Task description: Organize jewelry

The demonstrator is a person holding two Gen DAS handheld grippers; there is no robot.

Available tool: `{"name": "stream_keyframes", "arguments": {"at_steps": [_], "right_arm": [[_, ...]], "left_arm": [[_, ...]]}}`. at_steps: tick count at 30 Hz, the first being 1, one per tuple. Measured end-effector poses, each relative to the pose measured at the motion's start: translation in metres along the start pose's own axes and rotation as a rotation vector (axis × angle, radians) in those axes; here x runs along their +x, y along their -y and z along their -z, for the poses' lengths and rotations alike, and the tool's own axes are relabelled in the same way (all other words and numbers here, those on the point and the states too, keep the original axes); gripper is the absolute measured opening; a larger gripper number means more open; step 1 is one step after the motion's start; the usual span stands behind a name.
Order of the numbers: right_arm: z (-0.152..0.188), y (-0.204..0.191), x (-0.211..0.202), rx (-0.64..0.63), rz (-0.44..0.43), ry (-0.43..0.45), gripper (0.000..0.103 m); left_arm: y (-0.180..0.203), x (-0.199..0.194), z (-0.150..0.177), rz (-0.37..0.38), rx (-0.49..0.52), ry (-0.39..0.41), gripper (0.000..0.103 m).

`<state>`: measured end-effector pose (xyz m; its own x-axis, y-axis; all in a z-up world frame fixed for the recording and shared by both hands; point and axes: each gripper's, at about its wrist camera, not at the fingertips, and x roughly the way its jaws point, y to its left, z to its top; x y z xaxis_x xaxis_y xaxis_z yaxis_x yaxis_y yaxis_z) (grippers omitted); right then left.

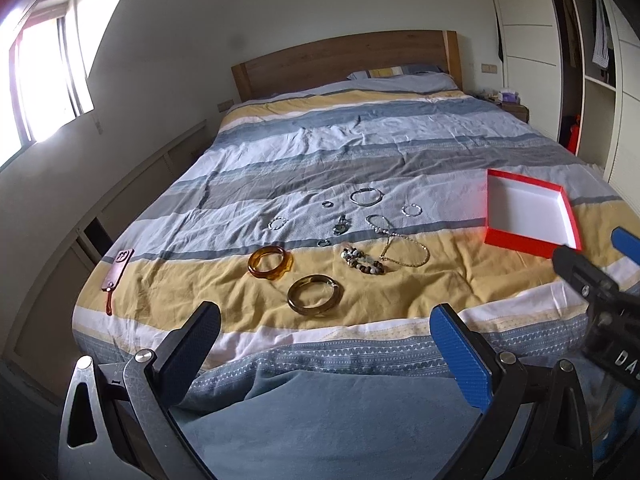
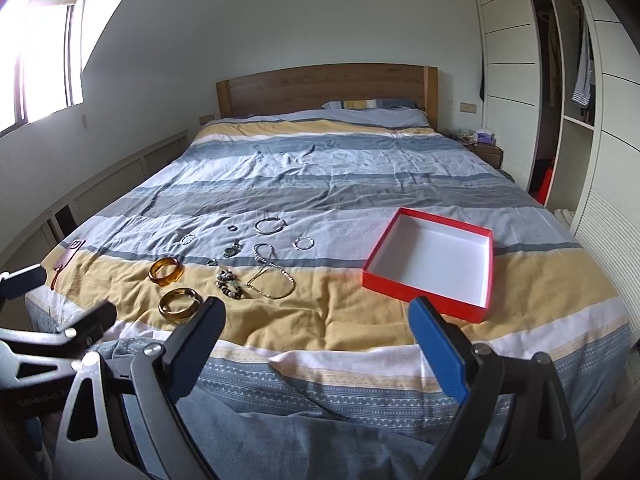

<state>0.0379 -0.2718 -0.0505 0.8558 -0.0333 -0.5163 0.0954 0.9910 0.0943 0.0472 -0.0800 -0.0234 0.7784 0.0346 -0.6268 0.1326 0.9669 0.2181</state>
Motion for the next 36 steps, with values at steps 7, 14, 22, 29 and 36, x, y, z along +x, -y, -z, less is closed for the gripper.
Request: {"name": "stream_keyframes", "arguments": {"at_steps": [7, 14, 22, 29, 36], "right_arm": [[-0.003, -0.020, -0.011, -0.013, 0.001, 0.014, 0.094], [-0.002, -0.043, -0.024, -0.034, -0.013, 0.019, 0.094], [0.000, -0.055, -0.031, -0.063, -0.049, 0.011, 0.094], [0.001, -0.064, -0.014, -0.091, -0.084, -0.025, 0.094], [0.005, -0.067, 0.021, -0.117, -0.128, -0.098, 0.094]], "left_arm": [[-0.020, -0.013, 0.012, -0.029, 0.006, 0.042, 0.102], [-0.056, -0.035, 0.026, -0.037, -0.047, 0.087, 0.102], [-0.068, -0.051, 0.033, -0.027, -0.064, 0.098, 0.102], [-0.069, -0.032, 0.033, -0.001, -0.061, 0.060, 0.102], [-0.083, 0.013, 0.036, 0.064, -0.104, -0.043, 0.102]]}}
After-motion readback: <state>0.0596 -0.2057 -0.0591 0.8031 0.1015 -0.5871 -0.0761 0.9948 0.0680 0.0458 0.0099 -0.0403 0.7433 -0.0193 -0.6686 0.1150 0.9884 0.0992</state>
